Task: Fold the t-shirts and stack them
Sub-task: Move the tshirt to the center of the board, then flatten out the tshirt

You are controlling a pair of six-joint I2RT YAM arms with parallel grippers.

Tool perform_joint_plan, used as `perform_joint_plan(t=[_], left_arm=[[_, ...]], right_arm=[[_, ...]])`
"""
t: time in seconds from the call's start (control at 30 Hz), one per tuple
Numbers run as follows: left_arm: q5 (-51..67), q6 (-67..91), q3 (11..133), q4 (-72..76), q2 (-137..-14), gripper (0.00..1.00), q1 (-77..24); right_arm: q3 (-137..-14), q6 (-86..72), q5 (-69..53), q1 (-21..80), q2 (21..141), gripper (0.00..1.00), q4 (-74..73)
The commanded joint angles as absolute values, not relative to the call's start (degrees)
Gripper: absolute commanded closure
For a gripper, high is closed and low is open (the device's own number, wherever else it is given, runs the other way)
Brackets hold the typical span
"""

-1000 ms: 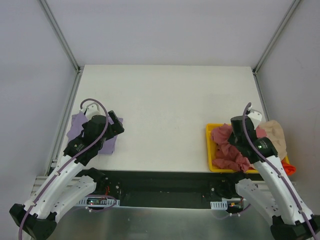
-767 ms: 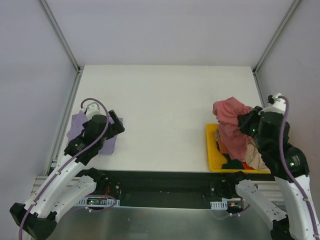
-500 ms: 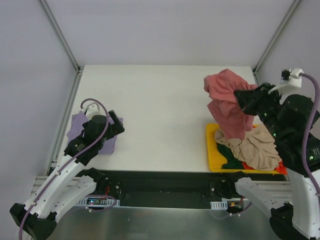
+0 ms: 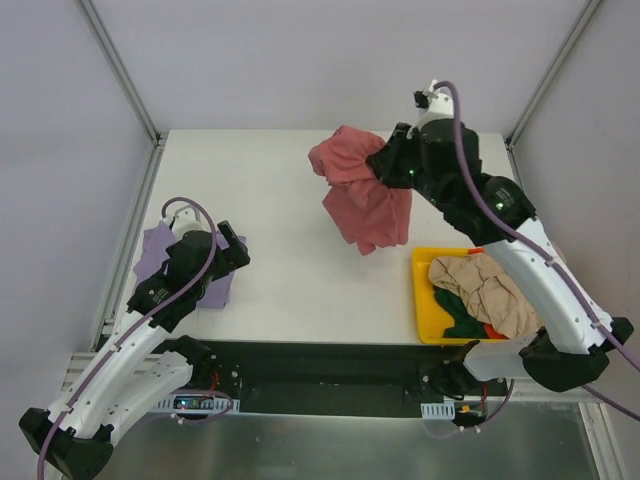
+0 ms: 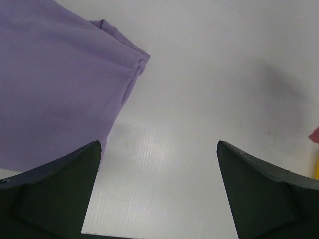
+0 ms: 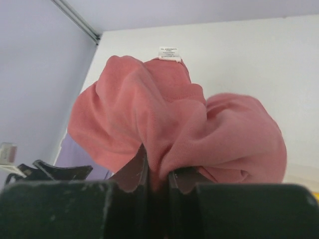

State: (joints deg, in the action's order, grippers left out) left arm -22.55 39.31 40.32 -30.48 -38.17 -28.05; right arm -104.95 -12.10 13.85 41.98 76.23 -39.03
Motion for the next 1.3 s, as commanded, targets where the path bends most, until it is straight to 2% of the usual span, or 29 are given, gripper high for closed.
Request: perform_joint_plan(t=[0.0, 0.1, 0.17, 0.37, 0.43, 0.5, 0.57, 0.63, 0.7, 0.73, 0.97, 1.13, 1.27], left_arm=[[-21.53, 39.20, 39.38, -28.92, -37.88, 0.01, -27.95], [-21.10, 39.03, 39.46, -28.83, -38.23, 0.01, -27.95], [-20.57, 38.94, 39.46, -28.74, -38.32, 0.01, -27.95], [-18.11, 38.41, 38.93, -26.99, -39.90, 0.01, -27.95], [-16.36, 37.97, 38.94, -26.19, -40.95, 0.01, -27.95], [-15.04, 37.62, 39.29, -25.84, -42.27, 0.01, -27.95], [-13.46, 37.27, 39.64, -25.66, -43.24, 0.01, -27.95], [-11.44, 36.92, 39.81, -25.14, -43.85, 0.01, -27.95], [-8.98, 37.00, 39.64, -24.09, -44.82, 0.01, -27.95], [-7.22, 37.00, 39.38, -22.95, -45.52, 0.01, -27.95], [7.28, 38.14, 38.58, -10.38, -56.23, 0.01, -28.56], [1.87, 39.90, 44.19, -8.35, -68.97, 0.03, -34.88], [-2.11, 42.44, 48.86, -8.35, -78.55, 0.14, -37.88]], right_arm=[[-97.58, -17.83, 24.43, 45.00, 77.60, 0.99, -31.30], [-89.23, -22.92, 26.19, 45.35, 81.46, 0.99, -26.21], [-88.07, -26.35, 26.98, 45.35, 85.76, 0.98, -25.49], [-96.13, -31.28, 25.14, 45.35, 102.01, 0.94, -26.37], [-100.78, -32.16, 23.47, 45.26, 107.11, 0.85, -26.37], [-105.97, -32.87, 23.99, 45.26, 111.51, 0.71, -28.20], [-109.06, -32.78, 22.86, 44.91, 114.07, 0.63, -28.74], [-109.51, -29.55, 21.19, 44.56, 113.65, 0.41, -27.69], [-107.68, -25.25, 20.92, 44.39, 110.67, 0.10, -27.16], [-106.10, -23.22, 21.35, 44.04, 108.22, 0.04, -27.25], [-77.83, -19.33, 26.37, 39.56, 81.25, 0.04, -24.70], [-59.80, -21.62, 28.82, 36.74, 62.00, 0.04, -24.17], [-49.50, -22.94, 31.29, 36.30, 47.93, 0.04, -22.51]])
